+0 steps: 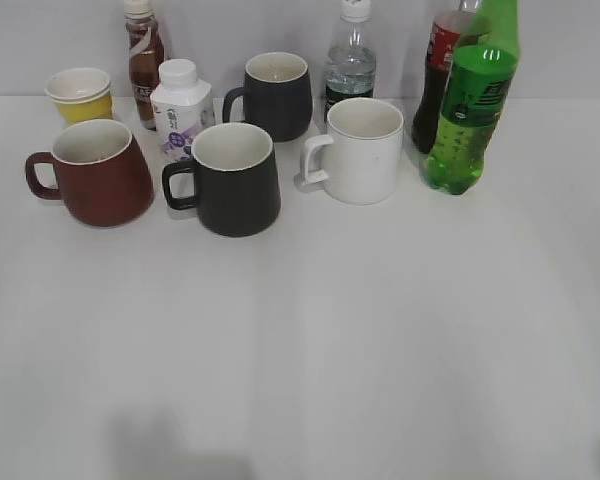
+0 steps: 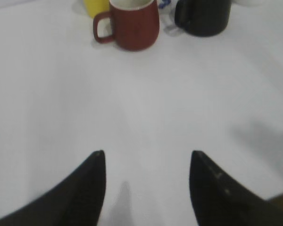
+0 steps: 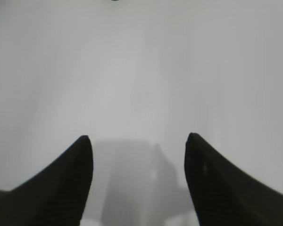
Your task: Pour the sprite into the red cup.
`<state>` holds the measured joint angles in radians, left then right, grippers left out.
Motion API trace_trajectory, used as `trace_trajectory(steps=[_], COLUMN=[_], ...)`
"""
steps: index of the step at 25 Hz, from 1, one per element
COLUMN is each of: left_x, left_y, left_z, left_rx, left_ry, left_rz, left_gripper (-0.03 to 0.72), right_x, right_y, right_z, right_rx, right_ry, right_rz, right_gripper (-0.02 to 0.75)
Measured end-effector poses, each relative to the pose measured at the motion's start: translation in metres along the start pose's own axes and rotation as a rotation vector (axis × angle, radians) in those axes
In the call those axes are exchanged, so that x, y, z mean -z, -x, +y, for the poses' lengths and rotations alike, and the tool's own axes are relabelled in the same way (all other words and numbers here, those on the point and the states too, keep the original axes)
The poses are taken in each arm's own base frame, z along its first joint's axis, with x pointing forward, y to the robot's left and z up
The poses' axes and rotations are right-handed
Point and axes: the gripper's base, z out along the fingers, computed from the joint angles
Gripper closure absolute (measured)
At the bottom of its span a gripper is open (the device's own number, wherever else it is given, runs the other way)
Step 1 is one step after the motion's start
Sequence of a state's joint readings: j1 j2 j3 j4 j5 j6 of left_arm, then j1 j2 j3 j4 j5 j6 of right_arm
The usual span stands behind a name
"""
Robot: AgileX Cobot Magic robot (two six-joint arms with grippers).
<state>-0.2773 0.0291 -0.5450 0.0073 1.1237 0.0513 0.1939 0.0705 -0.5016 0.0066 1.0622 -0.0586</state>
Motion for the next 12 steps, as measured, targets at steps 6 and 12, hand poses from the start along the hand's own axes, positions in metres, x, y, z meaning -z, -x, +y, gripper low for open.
trace_trajectory(steps=[6,12], left_x=[-0.0062,-0.0062], left_y=[0.0007,0.0011], left_z=[0.0001,0.0002], left_rx=[-0.001,-0.001], left_ry=[0.002,0.003], left_rz=[-0.022,-0.026], left_gripper=[0.256,0.261], right_x=[-0.0003,-0.0003], right_y=[0.0003,0.0009], right_z=[0.0003,0.0003], right_rx=[0.004,0.003], right_ry=[0.002,0.003], right_rz=[-0.010,-0.016], right_gripper=[0.277,0.277])
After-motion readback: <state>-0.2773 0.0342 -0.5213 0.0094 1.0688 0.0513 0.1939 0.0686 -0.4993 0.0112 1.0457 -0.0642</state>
